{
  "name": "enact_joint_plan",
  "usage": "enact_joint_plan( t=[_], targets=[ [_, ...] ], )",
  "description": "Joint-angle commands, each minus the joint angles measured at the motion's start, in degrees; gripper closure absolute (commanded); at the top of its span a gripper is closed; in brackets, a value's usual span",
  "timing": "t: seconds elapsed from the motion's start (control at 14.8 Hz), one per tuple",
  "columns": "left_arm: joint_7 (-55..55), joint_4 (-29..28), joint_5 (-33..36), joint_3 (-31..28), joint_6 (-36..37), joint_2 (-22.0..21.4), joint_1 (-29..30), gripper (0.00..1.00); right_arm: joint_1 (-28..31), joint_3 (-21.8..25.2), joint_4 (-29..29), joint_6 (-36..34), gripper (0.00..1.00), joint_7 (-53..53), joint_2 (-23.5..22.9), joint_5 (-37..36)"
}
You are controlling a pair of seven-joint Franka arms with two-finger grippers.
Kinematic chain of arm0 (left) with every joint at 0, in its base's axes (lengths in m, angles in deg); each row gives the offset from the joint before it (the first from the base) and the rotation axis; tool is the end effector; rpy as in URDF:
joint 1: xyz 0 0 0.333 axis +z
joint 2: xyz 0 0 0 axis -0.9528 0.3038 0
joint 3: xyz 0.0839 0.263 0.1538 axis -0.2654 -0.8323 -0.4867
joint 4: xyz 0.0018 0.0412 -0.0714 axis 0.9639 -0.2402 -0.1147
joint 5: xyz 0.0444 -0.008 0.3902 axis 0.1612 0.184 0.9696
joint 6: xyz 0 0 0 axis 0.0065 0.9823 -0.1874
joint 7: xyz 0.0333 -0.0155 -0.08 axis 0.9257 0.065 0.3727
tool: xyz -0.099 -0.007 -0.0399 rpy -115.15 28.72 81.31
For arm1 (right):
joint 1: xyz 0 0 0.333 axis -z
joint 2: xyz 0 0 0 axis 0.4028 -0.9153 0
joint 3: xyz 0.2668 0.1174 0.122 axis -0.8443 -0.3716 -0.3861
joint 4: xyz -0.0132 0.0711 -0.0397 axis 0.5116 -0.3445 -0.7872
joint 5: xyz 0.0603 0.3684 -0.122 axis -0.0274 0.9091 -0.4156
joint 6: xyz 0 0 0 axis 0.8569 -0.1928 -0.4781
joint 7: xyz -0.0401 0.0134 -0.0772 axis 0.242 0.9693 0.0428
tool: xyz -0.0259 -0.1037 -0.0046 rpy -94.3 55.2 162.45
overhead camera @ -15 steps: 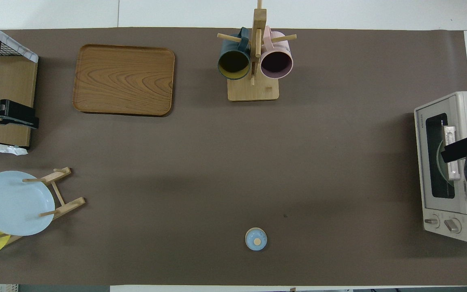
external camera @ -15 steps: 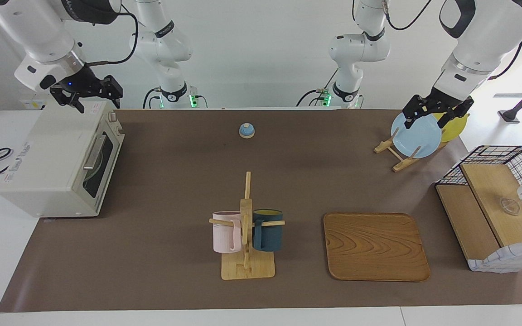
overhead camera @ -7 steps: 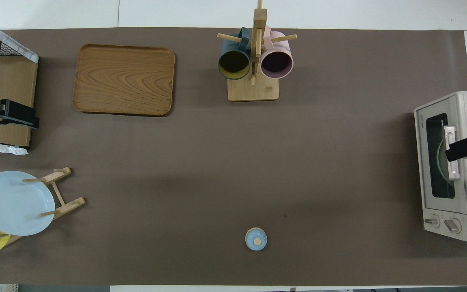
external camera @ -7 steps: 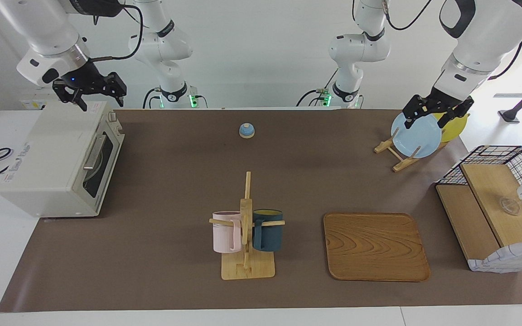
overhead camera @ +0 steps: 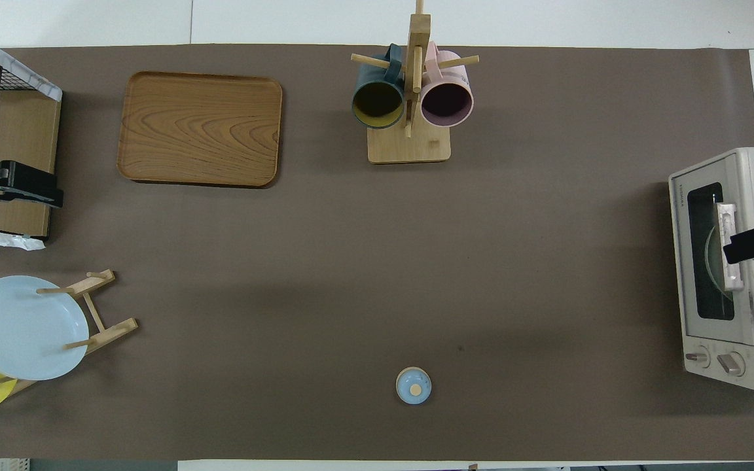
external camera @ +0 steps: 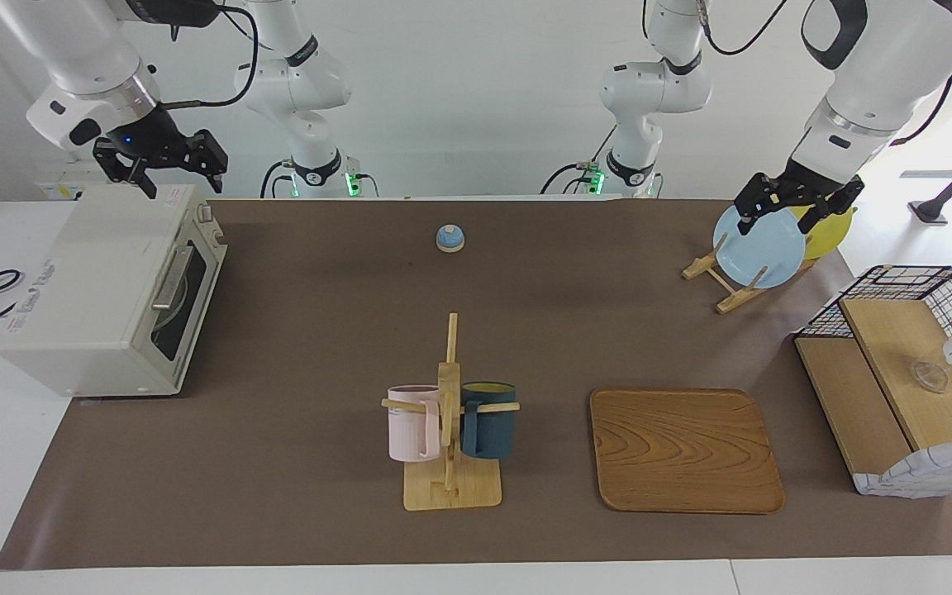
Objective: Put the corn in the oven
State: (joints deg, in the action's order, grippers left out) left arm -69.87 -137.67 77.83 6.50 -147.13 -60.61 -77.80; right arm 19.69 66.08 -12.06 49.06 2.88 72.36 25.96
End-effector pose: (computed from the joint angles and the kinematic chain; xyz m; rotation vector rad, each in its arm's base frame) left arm 0.5518 -0.0433 0.6235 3.1378 -0.1054 -0.0333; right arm 0.5064 -0.0384 0.6314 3.1177 0.1475 -0.2234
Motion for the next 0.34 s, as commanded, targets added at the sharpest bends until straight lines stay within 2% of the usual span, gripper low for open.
enact_joint_plan(
  t=[0.0, 0.27],
  targets=[
    [-0.7, -1.0, 0.1, 0.2, -0.1, -1.1, 0.6, 0.00, 0.3, 0.1, -2.0, 1.6, 0.00, -1.1, 1.3, 1.2],
    [-0.7, -1.0, 0.1, 0.2, -0.1, -1.1, 0.5, 0.00, 0.3, 0.0, -1.8, 1.6, 0.00, -1.2, 1.3, 1.1]
  ],
)
